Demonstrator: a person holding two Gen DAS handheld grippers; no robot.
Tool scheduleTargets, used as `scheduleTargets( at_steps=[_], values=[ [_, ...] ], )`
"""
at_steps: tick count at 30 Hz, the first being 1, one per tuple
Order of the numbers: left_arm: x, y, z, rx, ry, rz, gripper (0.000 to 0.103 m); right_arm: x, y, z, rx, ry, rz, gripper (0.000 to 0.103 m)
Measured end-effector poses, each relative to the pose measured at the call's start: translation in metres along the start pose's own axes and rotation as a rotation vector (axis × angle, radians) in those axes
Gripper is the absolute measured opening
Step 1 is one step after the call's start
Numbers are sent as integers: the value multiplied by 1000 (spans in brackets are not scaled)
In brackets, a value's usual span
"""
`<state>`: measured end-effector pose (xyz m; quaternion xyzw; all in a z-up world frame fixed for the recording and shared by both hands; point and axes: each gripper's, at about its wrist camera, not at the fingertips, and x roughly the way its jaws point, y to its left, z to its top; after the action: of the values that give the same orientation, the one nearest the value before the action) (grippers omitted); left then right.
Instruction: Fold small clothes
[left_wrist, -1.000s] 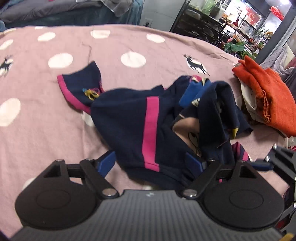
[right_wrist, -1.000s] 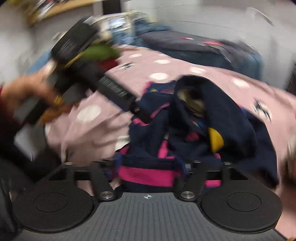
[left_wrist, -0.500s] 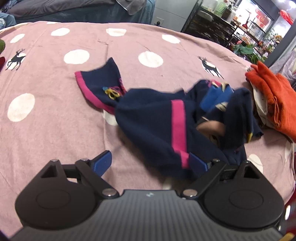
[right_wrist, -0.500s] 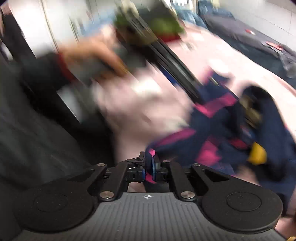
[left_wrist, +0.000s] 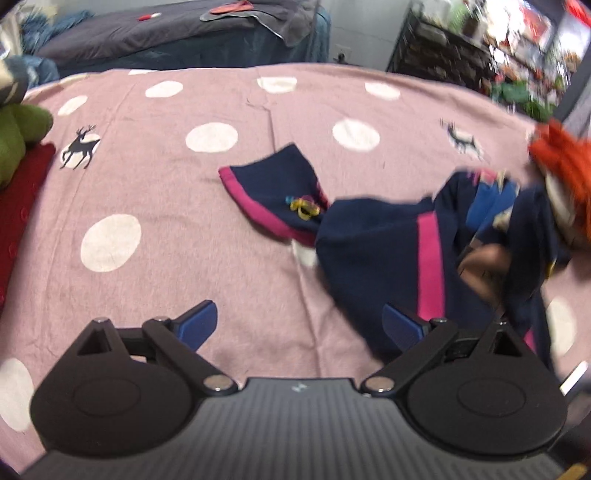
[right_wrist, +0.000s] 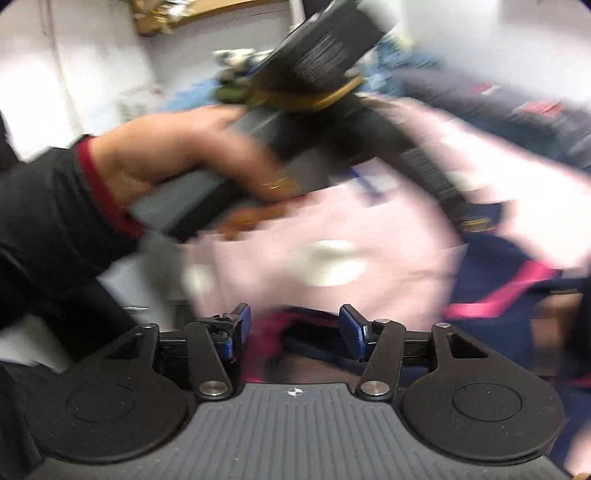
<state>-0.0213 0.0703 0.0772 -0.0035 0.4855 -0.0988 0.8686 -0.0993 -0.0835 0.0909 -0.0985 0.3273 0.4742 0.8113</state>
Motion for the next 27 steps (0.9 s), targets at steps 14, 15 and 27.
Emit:
scheduleTargets(
  at_steps=[14, 15, 27],
  values=[
    [15, -12, -14, 16, 40, -33, 98, -17, -7, -79, -202, 276, -258, 80],
    [15, -12, -14, 18, 40, -29, 98, -16, -5, -83, -250, 275, -280, 76],
    [10, -29, -31, 226, -62, -27, 98, -113, -78, -47, 183, -132, -433, 9]
  ],
)
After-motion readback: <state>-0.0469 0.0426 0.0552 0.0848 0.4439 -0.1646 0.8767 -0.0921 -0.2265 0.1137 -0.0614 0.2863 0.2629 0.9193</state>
